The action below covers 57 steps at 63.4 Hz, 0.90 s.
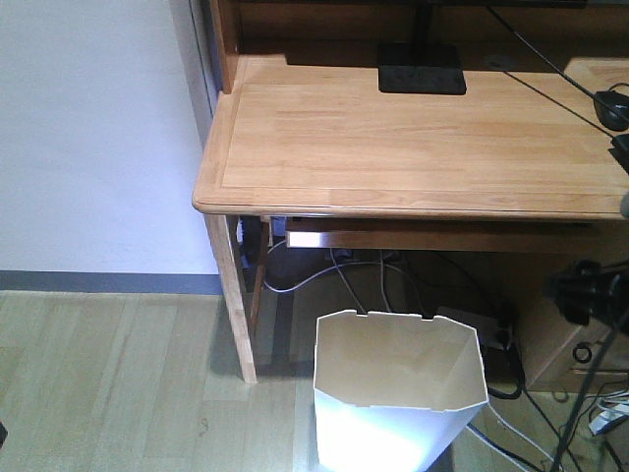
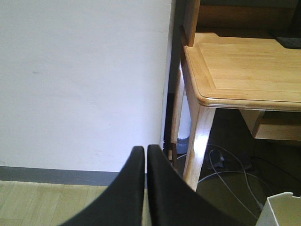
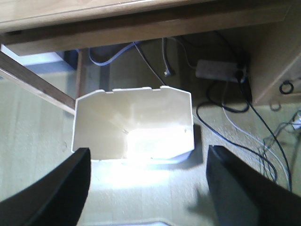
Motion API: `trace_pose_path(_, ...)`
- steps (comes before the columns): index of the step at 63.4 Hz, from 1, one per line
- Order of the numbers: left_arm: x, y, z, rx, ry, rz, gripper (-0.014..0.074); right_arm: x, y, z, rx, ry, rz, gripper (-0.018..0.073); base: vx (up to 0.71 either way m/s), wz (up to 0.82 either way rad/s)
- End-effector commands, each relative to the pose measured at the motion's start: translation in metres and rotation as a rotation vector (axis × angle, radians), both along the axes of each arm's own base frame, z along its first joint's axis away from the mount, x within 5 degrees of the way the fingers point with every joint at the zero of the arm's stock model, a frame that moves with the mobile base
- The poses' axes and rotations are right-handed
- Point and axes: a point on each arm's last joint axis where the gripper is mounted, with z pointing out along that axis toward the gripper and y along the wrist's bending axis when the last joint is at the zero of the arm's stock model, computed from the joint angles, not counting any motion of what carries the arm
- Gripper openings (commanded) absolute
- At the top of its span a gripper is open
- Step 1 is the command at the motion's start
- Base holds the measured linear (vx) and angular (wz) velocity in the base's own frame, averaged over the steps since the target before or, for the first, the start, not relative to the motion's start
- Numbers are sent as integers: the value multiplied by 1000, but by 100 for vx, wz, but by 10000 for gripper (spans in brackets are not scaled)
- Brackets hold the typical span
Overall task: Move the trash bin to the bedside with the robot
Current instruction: 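Lower the right gripper toward the rim of the white trash bin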
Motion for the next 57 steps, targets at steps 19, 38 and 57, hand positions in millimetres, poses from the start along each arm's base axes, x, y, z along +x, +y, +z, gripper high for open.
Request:
trace_pose_path(19, 3, 0, 4, -6, -52, -2, -6, 74, -46, -23, 95, 199, -6, 501, 0, 0)
trace_pose_path(38, 3, 0, 4, -6, -52, -2, -6, 101, -63, -106, 64, 327, 23, 501, 0, 0)
trace_pose_path(57, 3, 0, 4, -6, -52, -2, -6, 124, -69, -179, -39, 382, 63, 501, 0, 0)
